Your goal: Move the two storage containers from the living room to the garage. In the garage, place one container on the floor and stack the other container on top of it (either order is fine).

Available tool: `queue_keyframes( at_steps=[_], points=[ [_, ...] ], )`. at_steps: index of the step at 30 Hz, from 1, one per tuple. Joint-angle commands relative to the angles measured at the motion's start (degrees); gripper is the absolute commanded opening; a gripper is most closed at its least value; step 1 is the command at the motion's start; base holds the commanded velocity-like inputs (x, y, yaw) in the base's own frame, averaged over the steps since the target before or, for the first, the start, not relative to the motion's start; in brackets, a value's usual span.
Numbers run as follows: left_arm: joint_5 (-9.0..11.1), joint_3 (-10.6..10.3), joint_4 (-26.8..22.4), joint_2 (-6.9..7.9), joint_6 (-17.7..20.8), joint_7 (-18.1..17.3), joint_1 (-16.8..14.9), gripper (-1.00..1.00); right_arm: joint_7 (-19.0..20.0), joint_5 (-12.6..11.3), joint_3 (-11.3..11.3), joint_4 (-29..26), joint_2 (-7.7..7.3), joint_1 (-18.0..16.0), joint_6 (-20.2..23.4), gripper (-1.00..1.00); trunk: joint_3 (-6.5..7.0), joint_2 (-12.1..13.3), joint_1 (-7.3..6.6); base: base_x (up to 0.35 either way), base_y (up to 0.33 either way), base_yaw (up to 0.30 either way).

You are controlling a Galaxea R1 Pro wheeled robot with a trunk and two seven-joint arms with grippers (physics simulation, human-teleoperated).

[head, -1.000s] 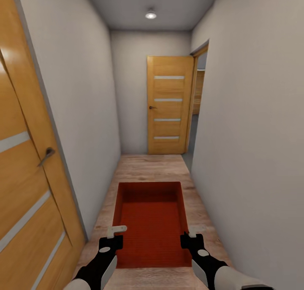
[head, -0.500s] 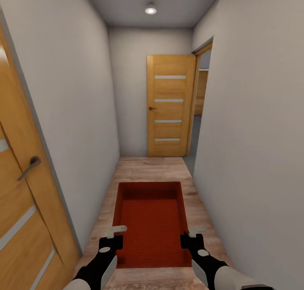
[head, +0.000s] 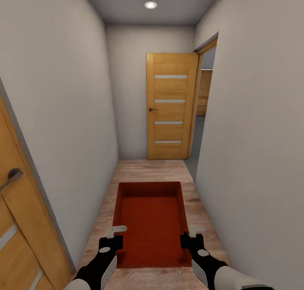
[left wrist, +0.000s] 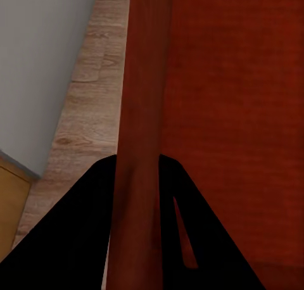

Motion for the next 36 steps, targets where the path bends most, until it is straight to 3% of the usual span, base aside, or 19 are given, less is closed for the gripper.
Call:
queue_keyframes(
  at_steps=[1,36],
  points=[
    [-0.9,2.1,-2.4,0.70,0.1,0.5,-0.1,-1.00,-0.4,-0.1,-1.1,0.1,0.00,0.0,-0.2,-1.00,-0.08,-0.1,0.04,0.321,0.000,0.000],
    [-0.9,2.1,-2.4,0.71,0.2,0.5,-0.1,-1.00,-0.4,-0.1,-1.1,0.1,0.00,0.0,-0.2,-1.00,-0.08,-0.1,0.04,0.322,0.000,0.000]
  ],
)
